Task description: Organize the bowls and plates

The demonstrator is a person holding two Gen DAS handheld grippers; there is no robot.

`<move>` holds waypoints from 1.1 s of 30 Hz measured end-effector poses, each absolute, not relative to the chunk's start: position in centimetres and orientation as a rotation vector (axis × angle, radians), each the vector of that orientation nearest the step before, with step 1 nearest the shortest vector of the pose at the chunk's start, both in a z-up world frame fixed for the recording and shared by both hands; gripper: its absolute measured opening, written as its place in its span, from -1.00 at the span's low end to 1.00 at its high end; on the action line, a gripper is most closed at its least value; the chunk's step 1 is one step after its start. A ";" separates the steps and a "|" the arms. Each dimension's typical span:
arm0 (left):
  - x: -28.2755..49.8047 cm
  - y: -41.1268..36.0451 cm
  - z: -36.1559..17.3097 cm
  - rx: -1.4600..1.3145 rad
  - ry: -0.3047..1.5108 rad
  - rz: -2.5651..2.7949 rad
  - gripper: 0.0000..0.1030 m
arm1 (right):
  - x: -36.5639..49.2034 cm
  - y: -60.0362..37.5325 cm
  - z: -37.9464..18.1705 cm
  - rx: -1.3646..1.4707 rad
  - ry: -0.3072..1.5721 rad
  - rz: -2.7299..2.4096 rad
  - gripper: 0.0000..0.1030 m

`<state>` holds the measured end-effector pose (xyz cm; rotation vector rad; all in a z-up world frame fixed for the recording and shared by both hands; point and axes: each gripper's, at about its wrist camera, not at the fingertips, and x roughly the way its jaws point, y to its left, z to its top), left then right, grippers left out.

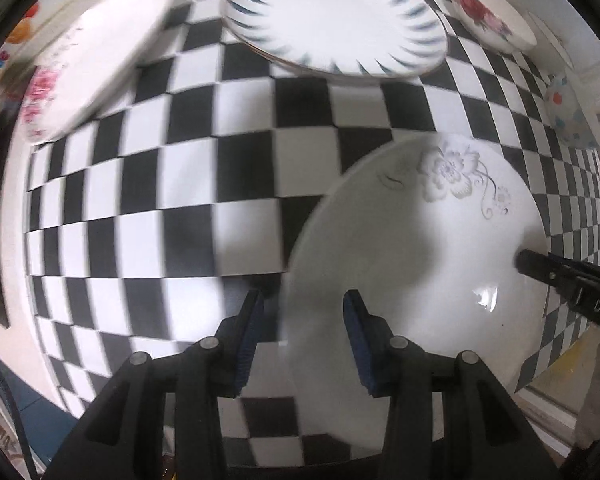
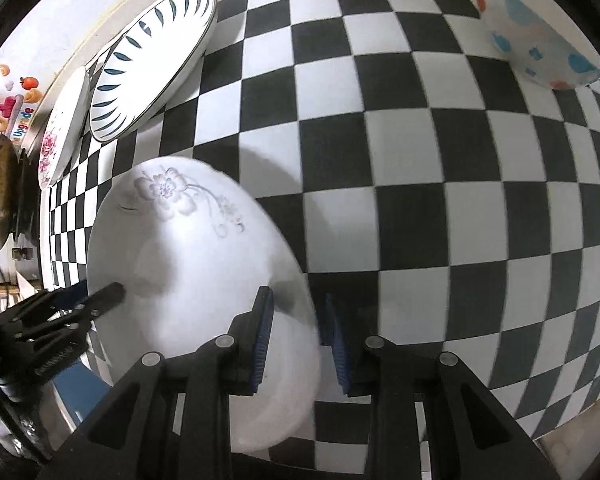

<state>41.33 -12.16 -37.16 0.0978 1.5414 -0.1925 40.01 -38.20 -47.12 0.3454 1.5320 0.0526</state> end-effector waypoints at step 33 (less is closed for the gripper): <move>64.4 15.5 -40.8 -0.314 1.491 0.014 -0.15 | 71.8 -11.2 -45.6 0.161 1.532 0.415 0.28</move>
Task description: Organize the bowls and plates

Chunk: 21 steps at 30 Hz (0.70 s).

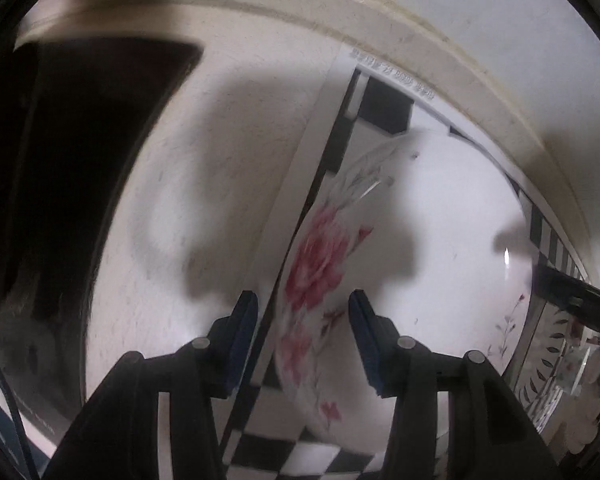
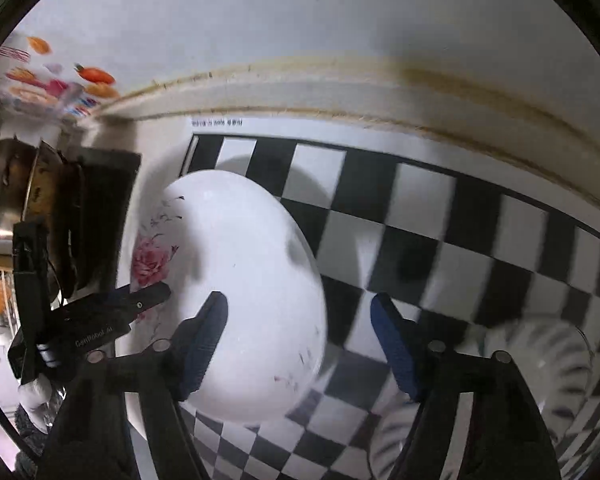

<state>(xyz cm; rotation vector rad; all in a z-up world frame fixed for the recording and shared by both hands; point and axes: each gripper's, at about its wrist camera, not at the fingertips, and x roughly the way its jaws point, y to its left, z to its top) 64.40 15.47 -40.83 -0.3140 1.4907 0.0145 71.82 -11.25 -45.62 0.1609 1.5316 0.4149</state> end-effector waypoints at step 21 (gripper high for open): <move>60.2 14.5 -37.7 -0.288 1.414 0.000 -0.41 | 69.7 -11.6 -47.8 0.131 1.580 0.392 -0.57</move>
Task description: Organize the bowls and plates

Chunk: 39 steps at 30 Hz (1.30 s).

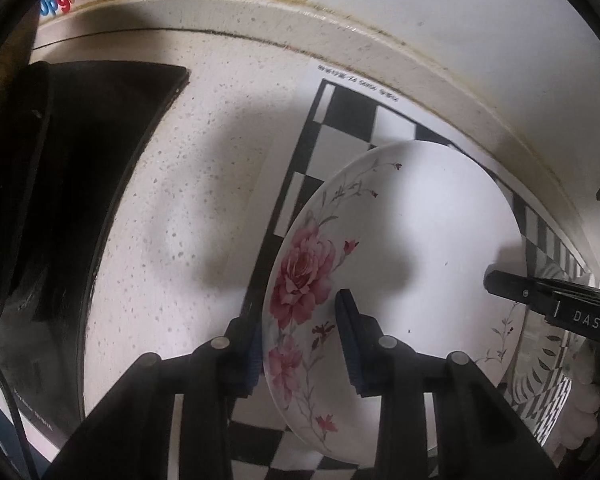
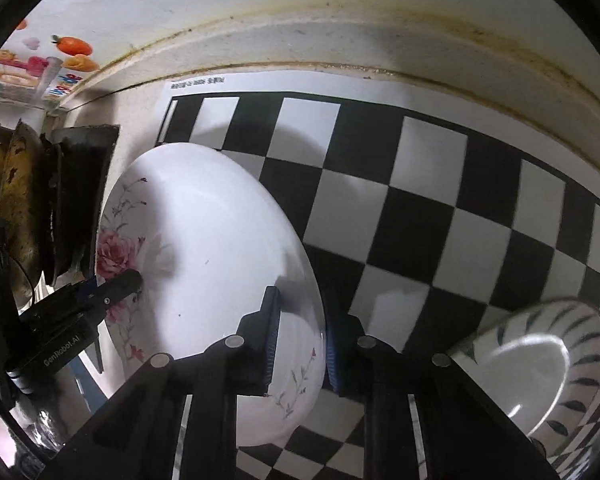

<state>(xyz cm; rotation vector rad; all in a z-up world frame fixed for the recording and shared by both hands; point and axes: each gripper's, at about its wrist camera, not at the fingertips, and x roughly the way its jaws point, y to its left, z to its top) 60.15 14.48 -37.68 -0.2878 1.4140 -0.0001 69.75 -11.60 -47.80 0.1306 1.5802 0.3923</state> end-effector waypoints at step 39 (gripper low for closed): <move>45.8 -11.0 -31.5 -0.004 1.446 -0.343 -0.41 | 40.1 -40.4 -39.9 0.482 1.464 0.169 -0.60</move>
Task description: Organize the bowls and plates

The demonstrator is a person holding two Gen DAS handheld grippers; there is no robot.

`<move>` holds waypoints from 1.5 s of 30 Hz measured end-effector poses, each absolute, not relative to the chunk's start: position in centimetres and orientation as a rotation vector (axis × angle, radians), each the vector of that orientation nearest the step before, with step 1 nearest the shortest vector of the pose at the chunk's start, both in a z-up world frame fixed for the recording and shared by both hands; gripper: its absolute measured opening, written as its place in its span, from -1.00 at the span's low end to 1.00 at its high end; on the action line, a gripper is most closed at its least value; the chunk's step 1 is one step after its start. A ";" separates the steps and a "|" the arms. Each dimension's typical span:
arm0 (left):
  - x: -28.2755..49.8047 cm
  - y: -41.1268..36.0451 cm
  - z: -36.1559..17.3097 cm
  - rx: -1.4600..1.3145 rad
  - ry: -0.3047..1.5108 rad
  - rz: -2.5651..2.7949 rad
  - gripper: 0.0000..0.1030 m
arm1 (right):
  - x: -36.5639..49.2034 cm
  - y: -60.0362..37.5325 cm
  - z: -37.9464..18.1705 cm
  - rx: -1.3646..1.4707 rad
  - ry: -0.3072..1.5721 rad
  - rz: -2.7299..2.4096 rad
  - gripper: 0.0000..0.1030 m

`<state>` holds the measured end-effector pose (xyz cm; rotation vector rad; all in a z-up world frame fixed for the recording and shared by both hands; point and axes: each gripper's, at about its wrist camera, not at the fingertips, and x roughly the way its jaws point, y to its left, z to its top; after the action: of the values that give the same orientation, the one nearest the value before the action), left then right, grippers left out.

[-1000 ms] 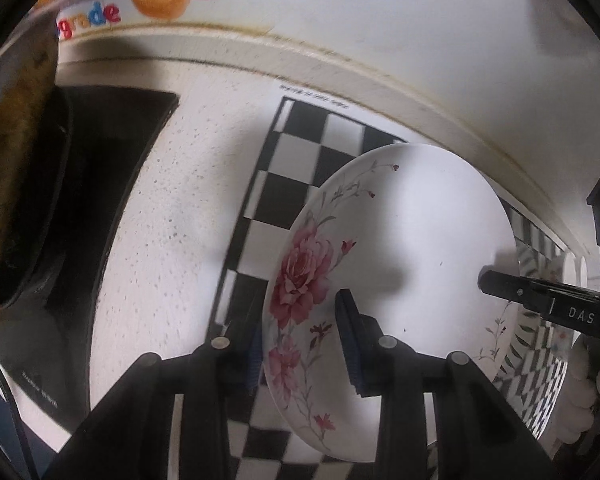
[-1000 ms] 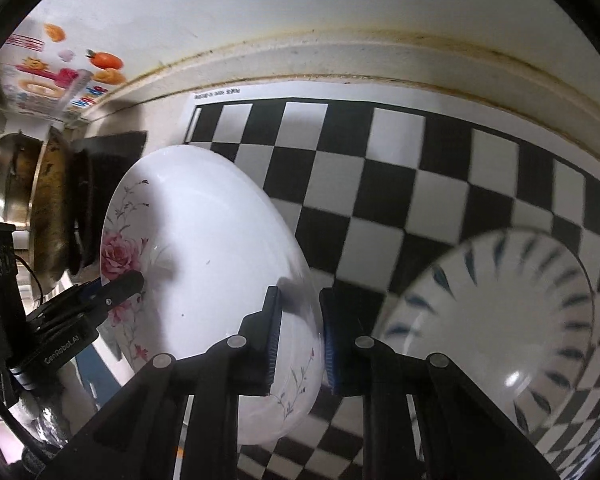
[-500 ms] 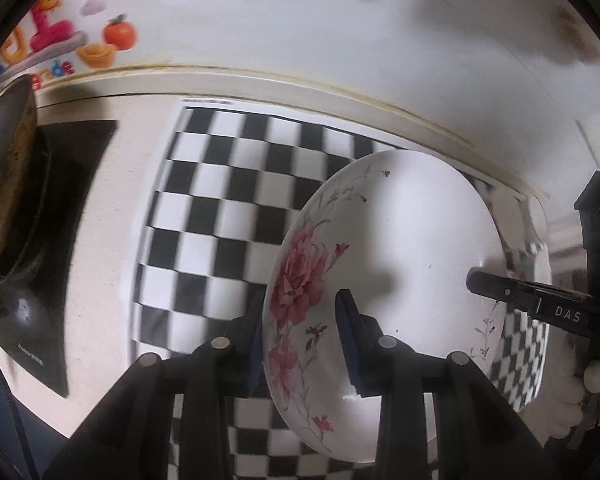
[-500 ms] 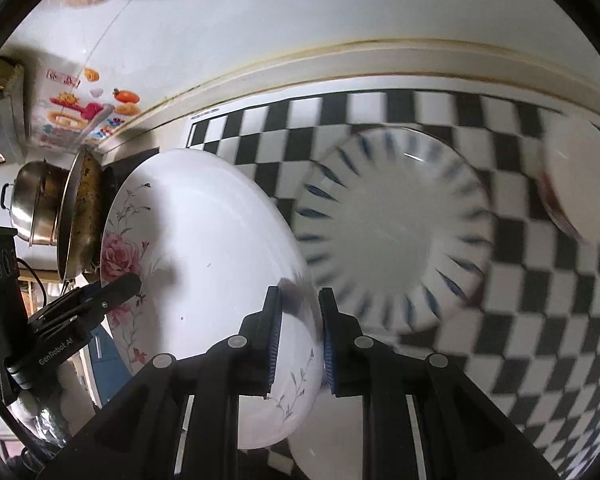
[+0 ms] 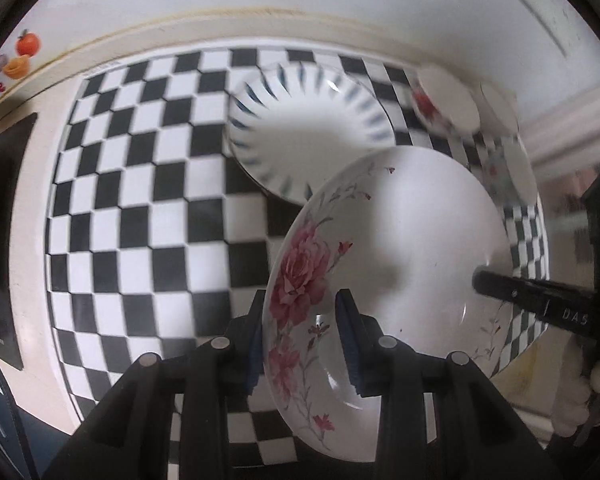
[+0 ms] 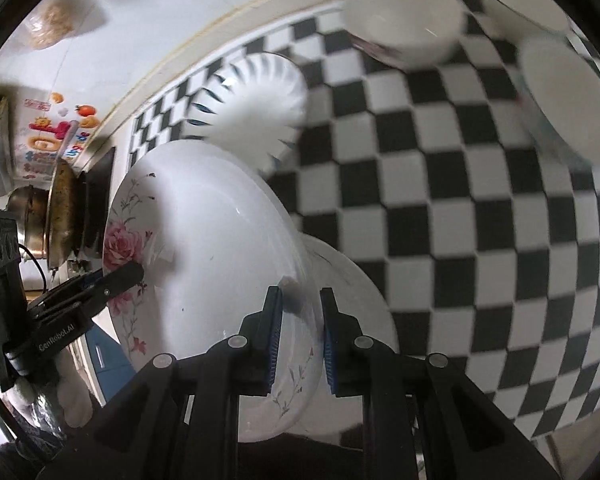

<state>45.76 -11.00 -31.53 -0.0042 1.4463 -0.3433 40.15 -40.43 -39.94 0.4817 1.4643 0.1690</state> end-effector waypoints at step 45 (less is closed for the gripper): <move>42.0 -14.7 -40.4 0.174 1.628 -0.241 -0.40 | 39.1 -37.1 -46.7 0.336 1.650 0.134 -0.58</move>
<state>41.96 -14.70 -40.37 0.1738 1.6280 -0.2409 39.08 -37.08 -46.69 0.3362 1.6499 0.1338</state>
